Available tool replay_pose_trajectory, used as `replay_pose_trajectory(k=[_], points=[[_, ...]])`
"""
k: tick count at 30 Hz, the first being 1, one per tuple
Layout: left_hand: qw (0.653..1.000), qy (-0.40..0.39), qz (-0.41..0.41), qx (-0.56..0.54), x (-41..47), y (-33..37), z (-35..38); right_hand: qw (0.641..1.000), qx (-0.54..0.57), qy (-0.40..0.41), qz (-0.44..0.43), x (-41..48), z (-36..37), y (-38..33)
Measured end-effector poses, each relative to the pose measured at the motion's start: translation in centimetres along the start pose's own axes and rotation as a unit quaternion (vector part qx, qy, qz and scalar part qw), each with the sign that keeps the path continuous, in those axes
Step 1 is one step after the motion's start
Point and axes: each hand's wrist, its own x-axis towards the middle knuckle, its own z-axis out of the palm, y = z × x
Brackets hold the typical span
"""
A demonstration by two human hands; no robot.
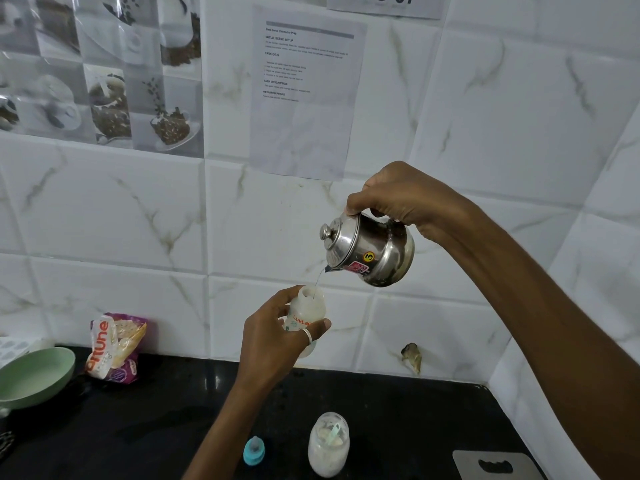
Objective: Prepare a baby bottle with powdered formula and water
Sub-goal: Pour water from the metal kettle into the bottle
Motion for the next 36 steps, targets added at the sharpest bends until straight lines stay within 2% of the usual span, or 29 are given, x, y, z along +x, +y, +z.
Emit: replay_pose_trajectory(k=[36], points=[[1.000, 0.001, -0.005, -0.001, 0.08, -0.62, -0.13, 1.000, -0.008, -0.011, 0.003, -0.05, 0.09, -0.93]])
